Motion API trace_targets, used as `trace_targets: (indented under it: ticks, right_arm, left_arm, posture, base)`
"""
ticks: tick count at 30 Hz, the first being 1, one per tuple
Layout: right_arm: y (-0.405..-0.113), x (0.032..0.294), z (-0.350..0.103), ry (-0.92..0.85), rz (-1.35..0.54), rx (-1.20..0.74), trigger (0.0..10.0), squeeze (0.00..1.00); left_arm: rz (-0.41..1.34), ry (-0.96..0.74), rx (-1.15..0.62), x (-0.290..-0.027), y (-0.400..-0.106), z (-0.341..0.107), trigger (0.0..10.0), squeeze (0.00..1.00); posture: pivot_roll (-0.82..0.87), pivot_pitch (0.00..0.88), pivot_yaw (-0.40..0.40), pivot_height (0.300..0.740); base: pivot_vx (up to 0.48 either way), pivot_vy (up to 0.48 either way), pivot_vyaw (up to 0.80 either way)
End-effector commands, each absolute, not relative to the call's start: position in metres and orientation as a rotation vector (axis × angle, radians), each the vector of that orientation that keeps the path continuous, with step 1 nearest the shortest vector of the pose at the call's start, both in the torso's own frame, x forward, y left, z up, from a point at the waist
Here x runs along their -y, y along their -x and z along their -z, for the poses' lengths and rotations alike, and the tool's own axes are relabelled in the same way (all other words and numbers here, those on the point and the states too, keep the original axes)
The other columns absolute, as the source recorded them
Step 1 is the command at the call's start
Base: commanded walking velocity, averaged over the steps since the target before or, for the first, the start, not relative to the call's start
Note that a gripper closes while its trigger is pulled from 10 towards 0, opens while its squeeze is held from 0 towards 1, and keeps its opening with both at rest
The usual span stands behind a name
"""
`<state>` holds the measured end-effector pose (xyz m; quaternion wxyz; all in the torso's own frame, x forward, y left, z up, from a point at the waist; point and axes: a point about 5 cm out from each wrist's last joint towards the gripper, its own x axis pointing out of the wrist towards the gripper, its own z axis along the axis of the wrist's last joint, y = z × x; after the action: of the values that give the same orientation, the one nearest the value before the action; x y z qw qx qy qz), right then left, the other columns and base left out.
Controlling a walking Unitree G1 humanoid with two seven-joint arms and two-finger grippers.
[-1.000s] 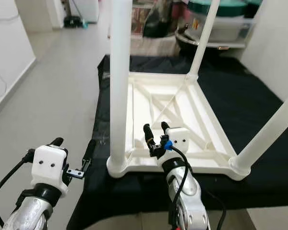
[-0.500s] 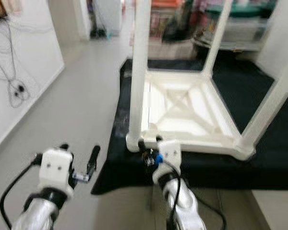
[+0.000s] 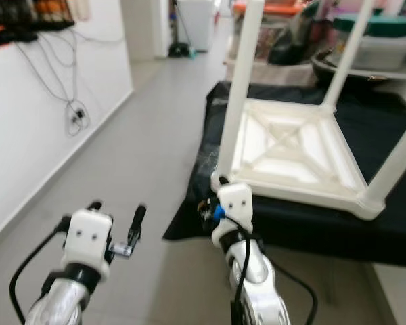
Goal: Building children table
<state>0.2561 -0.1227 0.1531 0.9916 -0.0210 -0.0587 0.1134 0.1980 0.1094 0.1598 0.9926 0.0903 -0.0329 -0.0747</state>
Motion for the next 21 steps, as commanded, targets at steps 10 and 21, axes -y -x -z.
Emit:
trace_targets:
  ticks: [10,21]
  right_arm:
    - [-0.2545,0.1193,-0.1517,0.04,-0.245,0.105,10.0,0.0]
    - [-0.2626,0.1205,-0.1556,0.069,-0.246,0.125,10.0,0.0]
  left_arm:
    - [0.162,-0.19,0.046,-0.1074,-0.1991,-0.1531,10.0,0.0]
    - [0.145,-0.21,0.059,-0.109,-0.2014,-0.1544,10.0,0.0]
  posture:
    - [0.08,0.031,-0.035,0.74]
    - [0.08,0.021,-0.036,0.74]
  base:
    - [0.0,0.0,-0.32]
    - [0.0,0.0,-0.22]
